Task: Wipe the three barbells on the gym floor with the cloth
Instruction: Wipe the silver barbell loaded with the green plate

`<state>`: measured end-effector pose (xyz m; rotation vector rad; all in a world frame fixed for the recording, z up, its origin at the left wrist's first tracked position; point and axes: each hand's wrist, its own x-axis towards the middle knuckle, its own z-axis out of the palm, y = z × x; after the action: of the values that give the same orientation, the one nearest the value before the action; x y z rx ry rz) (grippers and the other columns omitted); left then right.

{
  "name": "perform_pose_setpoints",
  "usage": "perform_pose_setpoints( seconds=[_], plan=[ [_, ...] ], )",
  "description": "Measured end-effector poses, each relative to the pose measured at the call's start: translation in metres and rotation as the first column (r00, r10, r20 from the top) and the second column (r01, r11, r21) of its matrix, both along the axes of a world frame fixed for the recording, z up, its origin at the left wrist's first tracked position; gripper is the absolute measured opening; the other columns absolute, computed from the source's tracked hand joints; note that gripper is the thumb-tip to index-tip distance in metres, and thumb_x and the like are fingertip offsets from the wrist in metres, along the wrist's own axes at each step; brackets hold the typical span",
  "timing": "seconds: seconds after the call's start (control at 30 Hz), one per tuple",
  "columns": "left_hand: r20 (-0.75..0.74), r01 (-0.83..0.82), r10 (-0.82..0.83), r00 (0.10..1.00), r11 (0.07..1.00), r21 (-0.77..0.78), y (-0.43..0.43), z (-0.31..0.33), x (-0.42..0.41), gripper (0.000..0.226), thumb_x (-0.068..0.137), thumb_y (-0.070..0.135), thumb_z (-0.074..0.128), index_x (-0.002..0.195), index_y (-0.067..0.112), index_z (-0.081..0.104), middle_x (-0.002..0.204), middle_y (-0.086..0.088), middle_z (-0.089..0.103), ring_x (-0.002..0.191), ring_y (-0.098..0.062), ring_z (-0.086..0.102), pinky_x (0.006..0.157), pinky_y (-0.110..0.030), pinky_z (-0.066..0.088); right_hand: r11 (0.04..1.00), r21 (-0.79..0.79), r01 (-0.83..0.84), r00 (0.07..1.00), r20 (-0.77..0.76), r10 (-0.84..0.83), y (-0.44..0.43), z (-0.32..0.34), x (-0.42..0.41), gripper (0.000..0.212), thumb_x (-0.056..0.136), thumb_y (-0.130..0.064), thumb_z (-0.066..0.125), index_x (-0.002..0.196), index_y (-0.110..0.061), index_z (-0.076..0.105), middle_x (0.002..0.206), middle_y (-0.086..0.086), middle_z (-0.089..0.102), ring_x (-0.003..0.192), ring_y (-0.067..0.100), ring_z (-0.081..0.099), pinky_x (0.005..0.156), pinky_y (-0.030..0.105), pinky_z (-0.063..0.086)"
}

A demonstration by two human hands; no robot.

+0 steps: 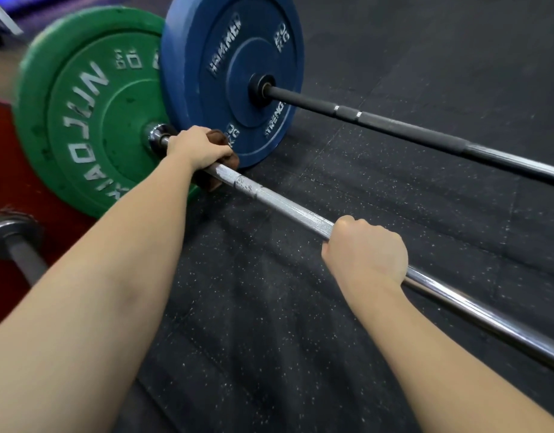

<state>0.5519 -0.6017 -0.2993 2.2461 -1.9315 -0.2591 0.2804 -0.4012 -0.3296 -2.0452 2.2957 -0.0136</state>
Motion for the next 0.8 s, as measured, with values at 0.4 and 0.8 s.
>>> perform_pose_setpoints(
  seconds=[0.4, 0.8],
  plan=[
    [0.035, 0.248, -0.248, 0.968, 0.969, -0.01, 0.046, -0.01, -0.051, 0.035, 0.084, 0.06, 0.052, 0.101, 0.031, 0.064, 0.103, 0.004, 0.066, 0.1, -0.028, 0.06, 0.091, -0.039, 0.043, 0.999, -0.032, -0.017, 1.0, 0.015, 0.017, 0.001, 0.001, 0.0, 0.013, 0.098, -0.023, 0.057, 0.09, -0.016, 0.048, 0.087, 0.001, 0.068, 0.064, 0.03, 0.048, 0.052, 0.03, 0.026],
    [-0.062, 0.071, -0.072, 0.995, 0.997, -0.024, 0.029, -0.002, -0.038, 0.047, 0.082, 0.058, 0.046, 0.1, 0.023, 0.072, 0.111, -0.008, 0.072, 0.107, -0.036, 0.062, 0.094, -0.041, 0.047, 1.0, -0.016, -0.009, 0.999, 0.037, 0.009, 0.001, 0.002, 0.0, 0.02, 0.098, -0.024, 0.056, 0.087, -0.016, 0.041, 0.071, 0.001, 0.055, 0.056, 0.026, 0.041, 0.051, 0.03, 0.023]
  ],
)
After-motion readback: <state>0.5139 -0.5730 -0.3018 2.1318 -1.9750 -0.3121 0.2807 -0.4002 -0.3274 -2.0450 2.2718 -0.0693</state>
